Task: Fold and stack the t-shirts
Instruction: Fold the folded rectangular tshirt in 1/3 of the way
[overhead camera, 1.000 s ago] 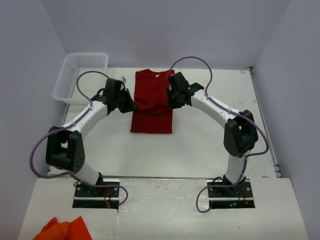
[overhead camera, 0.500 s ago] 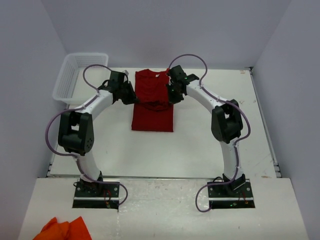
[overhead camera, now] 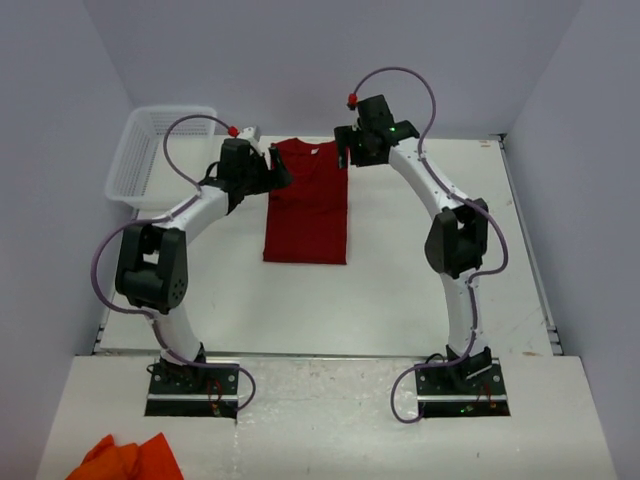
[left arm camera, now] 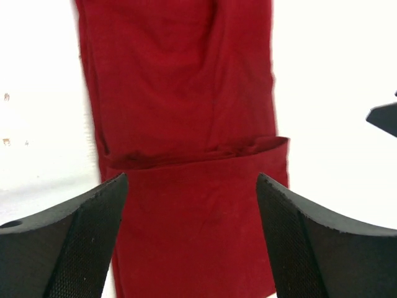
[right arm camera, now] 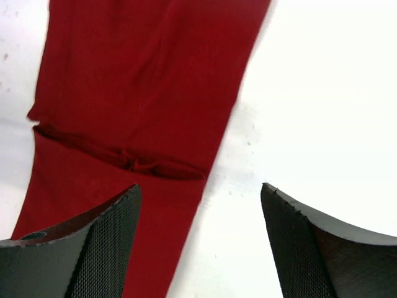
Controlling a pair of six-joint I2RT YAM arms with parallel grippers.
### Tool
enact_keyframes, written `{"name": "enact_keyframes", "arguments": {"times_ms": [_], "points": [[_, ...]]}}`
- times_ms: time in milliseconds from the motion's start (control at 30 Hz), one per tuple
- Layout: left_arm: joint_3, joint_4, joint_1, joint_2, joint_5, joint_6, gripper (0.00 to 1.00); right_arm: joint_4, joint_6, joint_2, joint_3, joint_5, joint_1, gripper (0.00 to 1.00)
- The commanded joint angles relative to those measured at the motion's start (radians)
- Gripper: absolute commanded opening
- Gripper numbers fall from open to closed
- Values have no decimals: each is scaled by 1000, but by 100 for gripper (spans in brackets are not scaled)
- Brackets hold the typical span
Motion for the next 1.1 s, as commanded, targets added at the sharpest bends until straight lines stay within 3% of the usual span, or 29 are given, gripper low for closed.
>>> {"name": "enact_keyframes", "arguments": {"times_ms": [0, 100, 167, 200, 233, 367, 567, 1067], "points": [[1, 46, -56, -130, -82, 24, 84, -20, -7, -216, -82, 44, 4, 79], [-37, -42, -88, -165, -50, -39, 72, 52, 79, -376, -344, 33, 7, 76], [-58, -34, -117, -164, -5, -38, 27, 119, 113, -437, -520, -51, 8, 0], [-57, -41, -121, -135, 16, -32, 6, 127, 169, -455, -562, -62, 8, 0], [-52, -45, -118, -115, 91, -50, 0, 148, 184, -483, -608, -138, 12, 0], [-7, -26, -121, -1, 234, -68, 0, 265, 230, -515, -786, -302, 47, 0], [12, 106, -109, 120, 418, -113, 0, 379, 291, -488, -880, -494, 81, 0], [57, 377, -38, 347, 619, -257, 0, 554, 412, -247, -854, -781, 99, 0]]}}
